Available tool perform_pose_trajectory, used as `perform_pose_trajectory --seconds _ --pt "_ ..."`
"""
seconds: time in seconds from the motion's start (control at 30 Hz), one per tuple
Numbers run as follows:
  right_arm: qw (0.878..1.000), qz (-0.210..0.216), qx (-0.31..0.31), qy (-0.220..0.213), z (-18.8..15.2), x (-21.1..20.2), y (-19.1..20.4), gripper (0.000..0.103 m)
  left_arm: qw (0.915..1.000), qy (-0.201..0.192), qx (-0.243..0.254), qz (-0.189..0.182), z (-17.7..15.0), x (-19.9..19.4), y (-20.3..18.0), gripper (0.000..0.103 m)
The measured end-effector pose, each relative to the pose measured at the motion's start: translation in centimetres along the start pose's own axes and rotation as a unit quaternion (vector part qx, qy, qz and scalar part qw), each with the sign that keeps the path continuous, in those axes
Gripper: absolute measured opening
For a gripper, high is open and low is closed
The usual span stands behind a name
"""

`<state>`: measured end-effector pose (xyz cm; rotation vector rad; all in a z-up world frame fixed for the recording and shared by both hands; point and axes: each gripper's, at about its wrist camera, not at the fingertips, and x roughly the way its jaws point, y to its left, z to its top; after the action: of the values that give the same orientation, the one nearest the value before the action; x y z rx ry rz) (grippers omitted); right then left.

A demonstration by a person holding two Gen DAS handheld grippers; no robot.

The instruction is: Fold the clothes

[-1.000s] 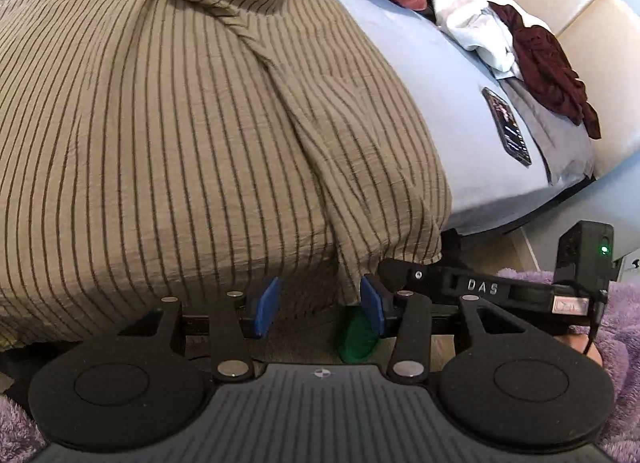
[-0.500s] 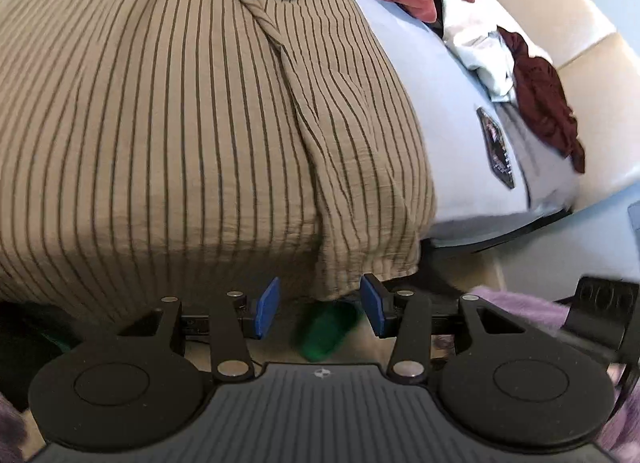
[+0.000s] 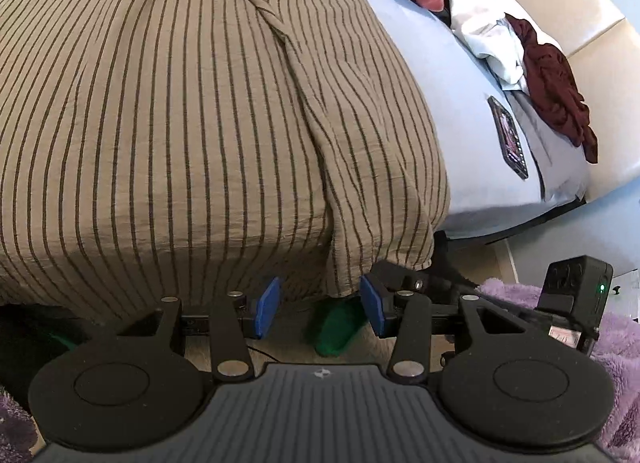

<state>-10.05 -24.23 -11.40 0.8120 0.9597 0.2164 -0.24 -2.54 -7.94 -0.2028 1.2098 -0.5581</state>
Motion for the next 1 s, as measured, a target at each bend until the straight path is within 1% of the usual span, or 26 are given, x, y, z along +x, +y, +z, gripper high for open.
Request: perform_pose_trajectory --seconds 0.03,0.07,0.1,0.13,0.23,0.3,0.43,0.5,0.53,0.67,0.73,0.83,0.9,0.93,0.97,1.0 --pt "1.0 0.01 0.004 -0.003 0.1 0.1 -0.3 0.042 1.0 0.001 -0.002 0.001 0.0 0.1 0.1 0.043" --pt "1.0 0.019 0.008 -0.002 0.2 0.3 -0.5 0.021 1.0 0.002 -0.004 0.002 0.0 0.1 0.3 0.043" --pt "0.999 0.032 0.017 0.002 0.2 0.4 -0.8 0.006 1.0 0.002 -0.006 0.002 0.1 0.1 0.3 0.043" --pt "0.999 0.045 0.026 0.006 0.2 0.4 -1.0 0.003 1.0 0.002 -0.007 0.002 0.1 0.1 0.4 0.043" --pt "0.997 0.067 0.03 0.003 0.2 -0.7 -0.2 0.003 0.9999 0.003 -0.01 0.003 0.1 0.2 0.5 0.043" --pt "0.996 0.082 0.02 0.004 0.0 -1.7 1.1 0.003 1.0 0.0 -0.01 0.0 0.2 0.0 0.5 0.043" --pt "0.994 0.107 -0.033 0.009 -1.0 -3.7 4.5 0.003 0.9985 0.002 -0.044 -0.034 0.2 0.4 1.1 0.043" --pt "0.993 0.11 -0.048 0.009 -1.4 -4.5 5.3 0.003 0.9968 0.002 -0.061 -0.051 0.2 0.6 1.4 0.044" --pt "0.993 0.105 -0.053 0.012 -1.4 -4.5 5.5 0.003 0.9958 0.002 -0.07 -0.06 0.3 0.7 1.5 0.045" --pt "0.995 0.086 -0.047 0.021 -1.3 -4.2 5.5 0.003 0.9901 0.003 -0.104 -0.094 0.3 1.1 2.1 0.049" --pt "0.995 0.086 -0.049 0.023 -1.5 -4.3 5.6 0.003 0.9865 0.003 -0.121 -0.11 0.4 1.4 2.3 0.049" --pt "0.994 0.088 -0.062 0.022 -1.4 -4.1 6.1 0.003 0.986 -0.001 -0.116 -0.12 0.8 1.5 1.7 0.05" --pt "0.993 0.092 -0.073 0.02 -1.5 -4.7 6.1 0.003 0.9867 0.0 -0.109 -0.121 1.0 1.9 1.3 0.051" --pt "0.992 0.093 -0.081 0.019 -1.5 -4.8 6.1 0.003 0.9868 0.001 -0.107 -0.121 1.0 2.1 1.1 0.05" --pt "0.992 0.093 -0.086 0.02 -1.5 -4.6 6.2 0.003 0.9861 0.001 -0.107 -0.127 1.1 2.4 0.9 0.043" --pt "0.991 0.092 -0.091 0.021 -1.5 -4.4 6.4 0.003 0.9847 0.003 -0.108 -0.137 1.1 2.6 0.9 0.032"
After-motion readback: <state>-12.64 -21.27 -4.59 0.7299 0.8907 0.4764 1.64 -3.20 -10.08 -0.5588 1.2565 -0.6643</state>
